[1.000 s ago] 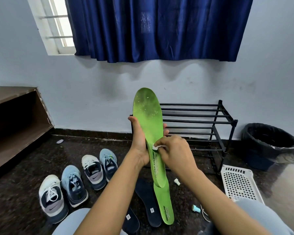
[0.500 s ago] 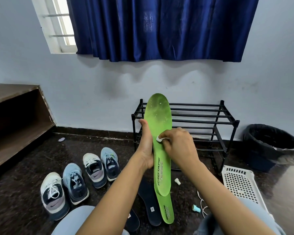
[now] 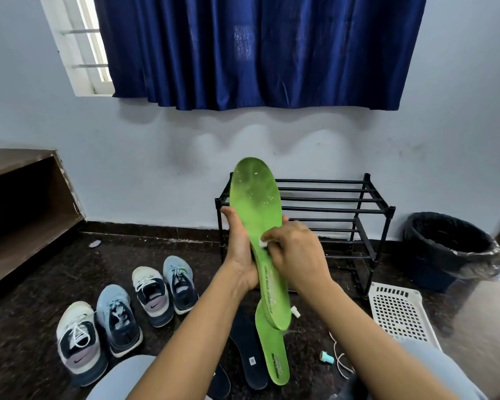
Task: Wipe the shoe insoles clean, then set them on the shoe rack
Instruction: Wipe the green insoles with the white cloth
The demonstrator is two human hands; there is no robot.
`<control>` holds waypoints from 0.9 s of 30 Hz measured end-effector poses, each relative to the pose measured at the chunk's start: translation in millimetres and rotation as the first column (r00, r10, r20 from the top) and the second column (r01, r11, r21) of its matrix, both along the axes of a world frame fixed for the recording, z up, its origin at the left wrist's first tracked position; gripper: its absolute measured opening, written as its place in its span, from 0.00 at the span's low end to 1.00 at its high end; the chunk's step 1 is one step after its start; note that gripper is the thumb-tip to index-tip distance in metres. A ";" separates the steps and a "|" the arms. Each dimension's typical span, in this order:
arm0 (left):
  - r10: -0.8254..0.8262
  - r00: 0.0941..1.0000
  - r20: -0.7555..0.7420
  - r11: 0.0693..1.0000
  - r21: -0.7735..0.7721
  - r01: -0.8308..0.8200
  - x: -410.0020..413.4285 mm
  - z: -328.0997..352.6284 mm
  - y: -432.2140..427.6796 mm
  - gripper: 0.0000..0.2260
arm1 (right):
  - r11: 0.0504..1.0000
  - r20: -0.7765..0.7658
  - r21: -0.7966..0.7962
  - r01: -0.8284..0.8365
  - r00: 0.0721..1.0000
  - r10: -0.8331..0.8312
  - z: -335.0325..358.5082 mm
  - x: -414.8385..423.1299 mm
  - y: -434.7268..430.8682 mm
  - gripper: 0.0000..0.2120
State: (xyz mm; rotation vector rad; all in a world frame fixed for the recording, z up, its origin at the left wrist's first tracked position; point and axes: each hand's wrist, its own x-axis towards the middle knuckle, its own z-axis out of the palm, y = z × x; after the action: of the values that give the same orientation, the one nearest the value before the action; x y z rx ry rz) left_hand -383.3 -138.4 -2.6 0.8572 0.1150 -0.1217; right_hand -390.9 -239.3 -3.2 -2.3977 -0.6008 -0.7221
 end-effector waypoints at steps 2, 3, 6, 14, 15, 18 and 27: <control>-0.036 0.999 -0.025 0.999 0.032 0.037 -7.2 -3.2 -12.1 0.45 | 0.998 0.063 0.046 0.031 0.997 -0.034 7.8 11.5 -0.5 0.09; -0.054 0.998 -0.031 0.998 0.036 0.055 -9.9 -4.2 -17.2 0.43 | 0.997 0.065 0.060 0.050 0.996 -0.054 10.3 16.4 -1.1 0.10; -0.070 0.997 -0.040 0.994 0.079 0.073 -9.3 -3.9 -20.6 0.43 | 0.991 0.035 0.099 0.089 0.995 -0.092 14.4 21.0 -4.2 0.10; -0.030 1.000 0.001 0.996 0.086 0.030 3.3 5.5 2.9 0.51 | 0.999 -0.152 -0.038 -0.011 0.988 0.005 6.1 -0.9 -1.2 0.12; -0.021 1.000 0.005 0.997 0.076 0.020 4.1 6.5 4.9 0.51 | 0.999 -0.176 -0.033 -0.028 0.984 0.022 5.9 -4.2 -2.3 0.12; 0.026 0.999 0.045 0.999 0.025 -0.027 6.8 7.8 11.3 0.51 | 0.995 -0.242 0.017 -0.099 0.965 0.100 5.6 -12.0 -8.3 0.10; 0.028 0.997 0.066 0.998 0.049 -0.032 -2.7 6.3 -2.7 0.47 | 0.997 0.009 0.074 -0.020 1.000 0.020 7.7 6.2 -0.8 0.10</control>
State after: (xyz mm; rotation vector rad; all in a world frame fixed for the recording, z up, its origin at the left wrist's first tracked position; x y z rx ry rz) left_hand -386.0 -141.1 3.7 0.9079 0.0702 -0.0631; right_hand -384.8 -240.0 4.5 -2.3187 -0.5901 -0.7331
